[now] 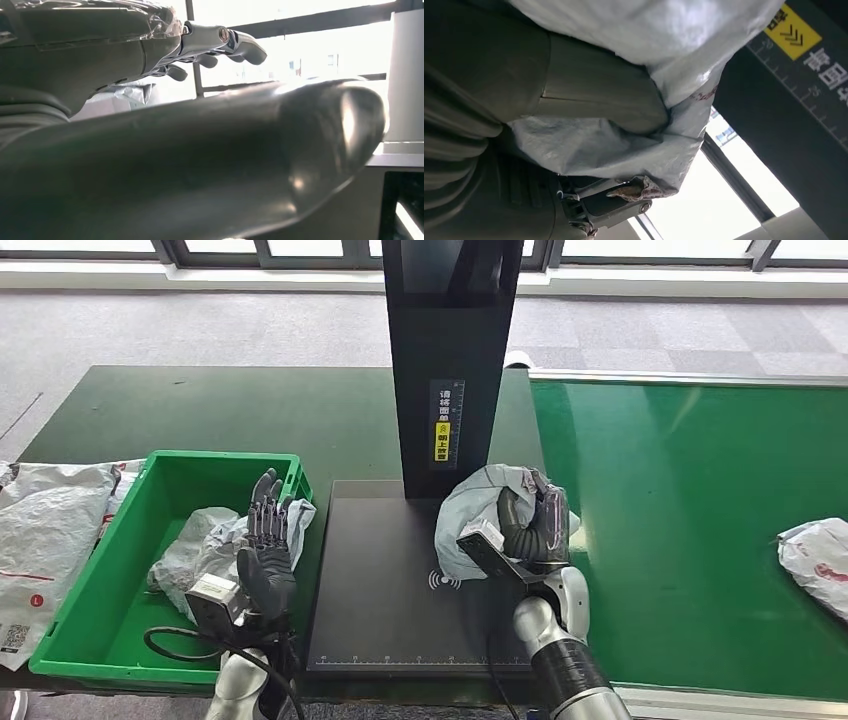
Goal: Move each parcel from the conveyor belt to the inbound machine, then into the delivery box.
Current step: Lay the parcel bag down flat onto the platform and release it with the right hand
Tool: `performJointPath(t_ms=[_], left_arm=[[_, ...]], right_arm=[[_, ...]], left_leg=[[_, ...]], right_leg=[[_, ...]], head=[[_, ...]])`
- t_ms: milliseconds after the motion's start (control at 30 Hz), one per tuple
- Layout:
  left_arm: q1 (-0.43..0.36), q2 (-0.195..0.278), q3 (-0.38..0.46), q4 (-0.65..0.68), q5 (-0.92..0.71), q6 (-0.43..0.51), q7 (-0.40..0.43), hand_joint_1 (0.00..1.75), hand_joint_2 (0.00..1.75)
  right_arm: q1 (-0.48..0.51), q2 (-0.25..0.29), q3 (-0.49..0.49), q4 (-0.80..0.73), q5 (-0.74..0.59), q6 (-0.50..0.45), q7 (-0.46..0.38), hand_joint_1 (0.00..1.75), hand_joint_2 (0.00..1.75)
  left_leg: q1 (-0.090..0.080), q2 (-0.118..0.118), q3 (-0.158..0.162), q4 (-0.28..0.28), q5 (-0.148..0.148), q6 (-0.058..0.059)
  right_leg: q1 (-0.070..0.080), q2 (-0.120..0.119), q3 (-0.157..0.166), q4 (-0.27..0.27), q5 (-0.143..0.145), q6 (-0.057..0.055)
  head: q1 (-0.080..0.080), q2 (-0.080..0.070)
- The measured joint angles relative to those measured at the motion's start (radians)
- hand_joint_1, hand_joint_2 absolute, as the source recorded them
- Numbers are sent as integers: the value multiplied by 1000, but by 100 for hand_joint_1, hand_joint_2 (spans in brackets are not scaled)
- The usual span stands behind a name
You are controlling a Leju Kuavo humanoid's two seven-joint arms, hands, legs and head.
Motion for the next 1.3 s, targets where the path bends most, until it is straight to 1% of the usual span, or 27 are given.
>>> performJointPath(t_ms=[67,100,167,233,333,400,467,667,900,967,1033,1100,1167,1300], left_arm=[[-1,-5,0,5,-30,80,-3,0,0],[0,-8,0,5,-42,120,-2,0,0],[6,-11,-4,-2,-34,151,-3,0,0],[14,-11,-13,-12,-14,157,-3,0,0],[25,-8,-21,-23,7,132,-6,0,0],[31,-5,-21,-29,13,108,-10,0,0],[37,-3,-22,-35,14,88,-11,0,0],[42,4,-22,-38,8,56,-15,0,0],[42,6,-22,-39,-25,51,-25,0,0],[42,7,-23,-40,-42,40,-27,0,0],[42,9,-28,-40,-58,10,-21,0,0],[42,11,-35,-40,-82,-23,-10,0,0],[43,14,-42,-40,-102,-44,-2,0,0],[41,18,-66,-30,-177,-82,14,0,0]], right_arm=[[-20,29,5,65,2,13,17,5,175],[-27,38,7,88,-11,31,18,0,175],[-24,45,13,91,-62,86,-2,0,175],[-1,49,28,64,-107,144,-13,0,175],[49,50,64,-4,-132,196,14,0,175],[76,49,82,-48,-152,231,31,0,87],[102,47,95,-92,-183,274,30,0,0],[169,31,132,-223,-227,371,30,0,0],[235,16,184,-361,-249,447,25,0,0],[251,11,197,-399,-253,472,41,0,0],[274,5,208,-442,-255,489,77,0,0],[301,-3,211,-490,-258,489,110,0,87],[324,-13,211,-534,-261,482,121,0,175],[373,-23,211,-615,-241,428,101,0,175]], left_leg=[[0,-1,0,0,0,0],[0,-1,0,0,0,0],[0,-1,0,0,0,0],[0,-1,0,0,0,0],[0,-1,-1,0,0,0],[0,-1,-1,0,0,0],[0,-1,-1,0,0,0],[0,-1,-1,0,0,0],[0,-1,-1,0,0,0],[0,-1,-1,0,0,0],[0,-1,-1,0,0,0],[0,-1,-2,0,0,0],[0,-1,-2,0,0,0],[0,-1,-2,0,-1,0]], right_leg=[[0,0,0,0,0,0],[0,0,0,0,0,0],[0,0,0,0,0,0],[0,0,0,0,0,0],[0,0,0,0,0,0],[0,0,-1,0,0,0],[0,0,-1,0,0,0],[0,0,-1,0,0,0],[0,0,-1,0,0,0],[0,0,-1,0,0,0],[0,0,-1,0,0,0],[0,-1,-1,0,0,0],[0,0,-2,0,0,0],[0,0,-2,-1,0,0]], head=[[0,0],[0,0],[0,0],[0,0],[0,0],[0,0],[0,0],[0,0],[0,0],[0,0],[0,0],[0,0],[0,0],[0,0]])
